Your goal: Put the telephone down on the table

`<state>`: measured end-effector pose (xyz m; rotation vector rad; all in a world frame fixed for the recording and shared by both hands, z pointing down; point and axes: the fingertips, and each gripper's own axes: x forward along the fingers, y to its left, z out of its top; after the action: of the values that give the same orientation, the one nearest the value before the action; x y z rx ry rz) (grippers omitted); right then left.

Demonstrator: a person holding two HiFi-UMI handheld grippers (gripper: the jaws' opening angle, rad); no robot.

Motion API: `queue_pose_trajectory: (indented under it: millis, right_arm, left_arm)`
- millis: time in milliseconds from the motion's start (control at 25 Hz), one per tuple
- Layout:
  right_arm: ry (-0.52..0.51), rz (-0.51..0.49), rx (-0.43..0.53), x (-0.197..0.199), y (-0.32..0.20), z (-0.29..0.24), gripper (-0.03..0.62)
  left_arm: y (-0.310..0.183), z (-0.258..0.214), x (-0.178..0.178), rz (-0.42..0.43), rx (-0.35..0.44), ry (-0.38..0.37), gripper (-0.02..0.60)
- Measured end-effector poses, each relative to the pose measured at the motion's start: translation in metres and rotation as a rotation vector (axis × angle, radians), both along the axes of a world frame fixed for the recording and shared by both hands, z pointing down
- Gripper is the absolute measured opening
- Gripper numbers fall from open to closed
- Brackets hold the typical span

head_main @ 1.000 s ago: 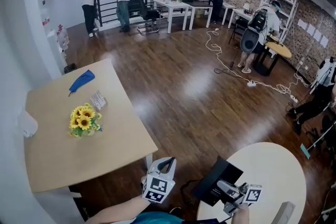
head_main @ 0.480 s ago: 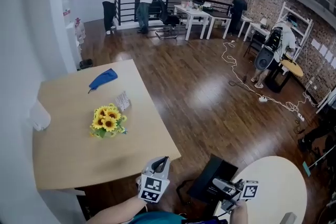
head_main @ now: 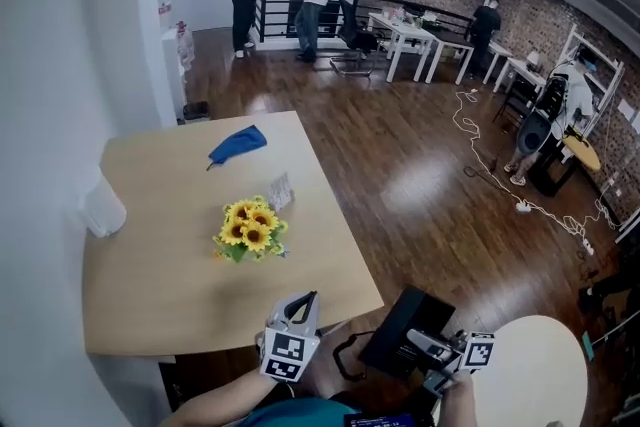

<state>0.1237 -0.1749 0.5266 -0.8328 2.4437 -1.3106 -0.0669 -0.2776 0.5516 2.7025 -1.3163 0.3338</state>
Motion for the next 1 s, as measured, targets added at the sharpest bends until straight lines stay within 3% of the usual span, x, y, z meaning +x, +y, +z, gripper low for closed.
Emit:
queue_pose_trajectory:
  millis: [560, 1000]
  right_arm:
    - [0.01, -0.281, -0.032, -0.083, -0.1, 0.021, 0.149]
    - [0.004, -0.49, -0.121, -0.131, -0.193, 0.079, 0.149]
  left_arm:
    - [-0.034, 0.023, -0.103, -0.275, -0.041, -0.02, 0.012]
    - [-0.071, 0.035, -0.132, -0.43, -0.087, -0.063, 0.014]
